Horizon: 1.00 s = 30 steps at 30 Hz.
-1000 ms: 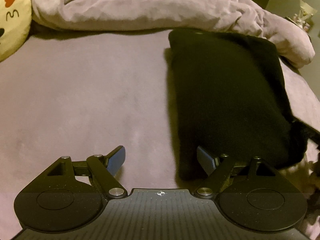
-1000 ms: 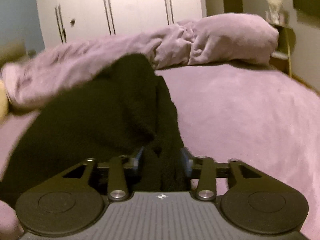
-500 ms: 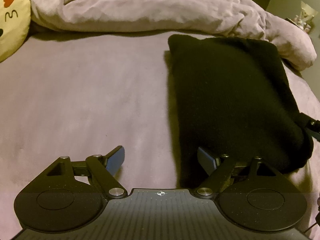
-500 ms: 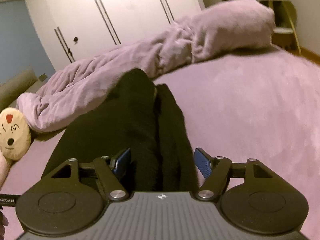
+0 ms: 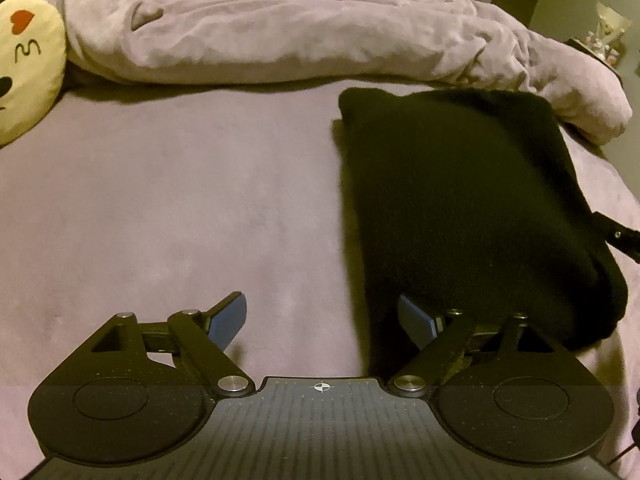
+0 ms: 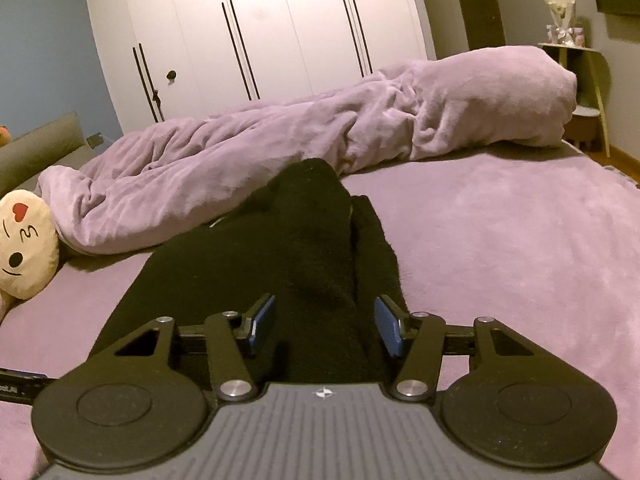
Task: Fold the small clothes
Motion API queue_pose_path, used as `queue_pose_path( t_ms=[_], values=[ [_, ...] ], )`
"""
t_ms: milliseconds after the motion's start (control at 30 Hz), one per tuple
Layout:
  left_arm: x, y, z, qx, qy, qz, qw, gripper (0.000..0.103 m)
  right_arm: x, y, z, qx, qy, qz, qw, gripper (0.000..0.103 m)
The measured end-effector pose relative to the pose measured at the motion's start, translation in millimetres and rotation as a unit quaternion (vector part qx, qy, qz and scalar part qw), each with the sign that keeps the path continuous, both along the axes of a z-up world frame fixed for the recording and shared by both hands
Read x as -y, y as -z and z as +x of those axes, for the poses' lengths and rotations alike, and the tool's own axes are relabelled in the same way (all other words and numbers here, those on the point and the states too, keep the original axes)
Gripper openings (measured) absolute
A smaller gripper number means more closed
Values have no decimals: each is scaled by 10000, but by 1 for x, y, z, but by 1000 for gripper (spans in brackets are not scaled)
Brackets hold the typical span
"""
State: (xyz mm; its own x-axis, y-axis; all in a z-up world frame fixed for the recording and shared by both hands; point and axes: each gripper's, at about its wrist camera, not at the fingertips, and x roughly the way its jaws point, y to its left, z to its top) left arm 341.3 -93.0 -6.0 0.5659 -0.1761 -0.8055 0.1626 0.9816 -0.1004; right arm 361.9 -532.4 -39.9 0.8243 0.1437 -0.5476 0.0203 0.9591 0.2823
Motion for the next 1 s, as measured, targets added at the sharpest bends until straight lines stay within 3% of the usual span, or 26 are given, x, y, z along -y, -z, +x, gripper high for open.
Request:
queue_pose_path(
  t_ms=[200,467,567,633,733,900,1000],
  values=[
    [-1,-1,8,109,-94,-206,9997,89,-8,-8,13,136,-28,-145,9998,50],
    [3,2,27,240,-312,-433,9983,89,-42,-13,77,285,-126,-890,9955,44],
    [5,1,35,297,-306,-415,9982,90,-45,-2,105,72,49,-1247,9922,39],
    [6,3,40,318,-276,-397,9983,92,-41,12,121,-305,214,-1434,9890,39],
    [8,5,43,394,-220,-463,9979,93,-18,33,135,-806,369,-832,9926,42],
    [12,8,52,321,-249,-607,9973,94,-3,51,147,-1051,458,-528,9920,73],
    [5,7,58,43,-352,-938,9950,94,20,52,140,-1099,400,352,9925,76]
  ],
)
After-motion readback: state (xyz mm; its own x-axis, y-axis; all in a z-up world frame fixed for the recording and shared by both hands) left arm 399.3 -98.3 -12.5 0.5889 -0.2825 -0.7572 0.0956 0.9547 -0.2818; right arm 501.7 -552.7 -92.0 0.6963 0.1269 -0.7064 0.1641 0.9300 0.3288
